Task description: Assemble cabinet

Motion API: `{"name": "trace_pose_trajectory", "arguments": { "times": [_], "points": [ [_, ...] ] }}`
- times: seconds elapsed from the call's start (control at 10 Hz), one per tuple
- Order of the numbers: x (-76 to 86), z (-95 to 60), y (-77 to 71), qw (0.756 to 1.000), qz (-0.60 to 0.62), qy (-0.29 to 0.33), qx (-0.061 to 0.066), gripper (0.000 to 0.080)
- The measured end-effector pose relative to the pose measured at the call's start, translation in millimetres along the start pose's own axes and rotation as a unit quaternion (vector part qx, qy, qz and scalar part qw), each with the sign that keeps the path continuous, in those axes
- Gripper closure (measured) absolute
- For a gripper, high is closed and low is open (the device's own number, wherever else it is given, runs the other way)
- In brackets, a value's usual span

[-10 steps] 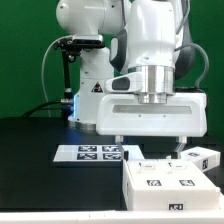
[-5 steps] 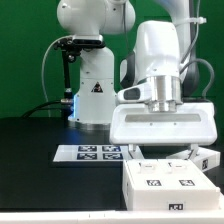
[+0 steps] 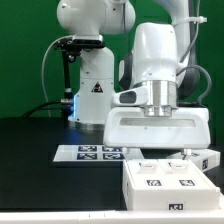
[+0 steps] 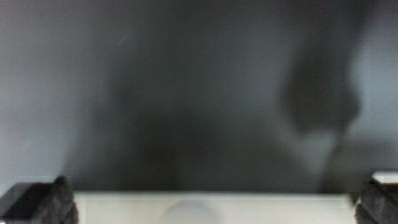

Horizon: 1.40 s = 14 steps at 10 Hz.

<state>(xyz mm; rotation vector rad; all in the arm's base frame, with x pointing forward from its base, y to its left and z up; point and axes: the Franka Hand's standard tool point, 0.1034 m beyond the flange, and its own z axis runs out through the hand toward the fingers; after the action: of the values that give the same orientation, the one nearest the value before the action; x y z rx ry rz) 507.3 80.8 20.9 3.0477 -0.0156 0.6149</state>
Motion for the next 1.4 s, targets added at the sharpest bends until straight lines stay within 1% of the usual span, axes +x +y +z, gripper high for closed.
{"name": "trace_pose_trajectory", "arguments": {
  "times": [0.1, 0.6, 0.7, 0.8, 0.9, 1.0, 1.1, 1.2, 1.3, 1.4],
  "points": [
    [3.6, 0.5, -0.2, 1.000, -0.005, 0.003, 0.000, 0.0003],
    [-1.7, 5.3, 2.4, 1.000, -0.015, 0.001, -0.002, 0.0003],
    [-1.8, 5.4, 2.4, 1.000, -0.016, 0.001, -0.002, 0.0092],
    [-1.9, 5.4, 2.4, 1.000, -0.018, 0.001, -0.002, 0.0227],
    [-1.9, 5.4, 2.4, 1.000, -0.020, 0.001, -0.002, 0.0227],
    [-1.9, 5.4, 2.4, 1.000, -0.022, 0.001, -0.002, 0.0409],
    [-1.9, 5.4, 2.5, 1.000, -0.023, 0.001, -0.002, 0.0545],
    [-2.5, 5.4, 2.2, 1.000, -0.028, 0.000, -0.002, 0.0545],
    [-2.7, 5.4, 2.3, 0.999, -0.034, 0.000, -0.002, 0.0590],
    [-2.8, 5.4, 2.3, 0.999, -0.037, 0.000, -0.002, 0.0590]
  ]
}}
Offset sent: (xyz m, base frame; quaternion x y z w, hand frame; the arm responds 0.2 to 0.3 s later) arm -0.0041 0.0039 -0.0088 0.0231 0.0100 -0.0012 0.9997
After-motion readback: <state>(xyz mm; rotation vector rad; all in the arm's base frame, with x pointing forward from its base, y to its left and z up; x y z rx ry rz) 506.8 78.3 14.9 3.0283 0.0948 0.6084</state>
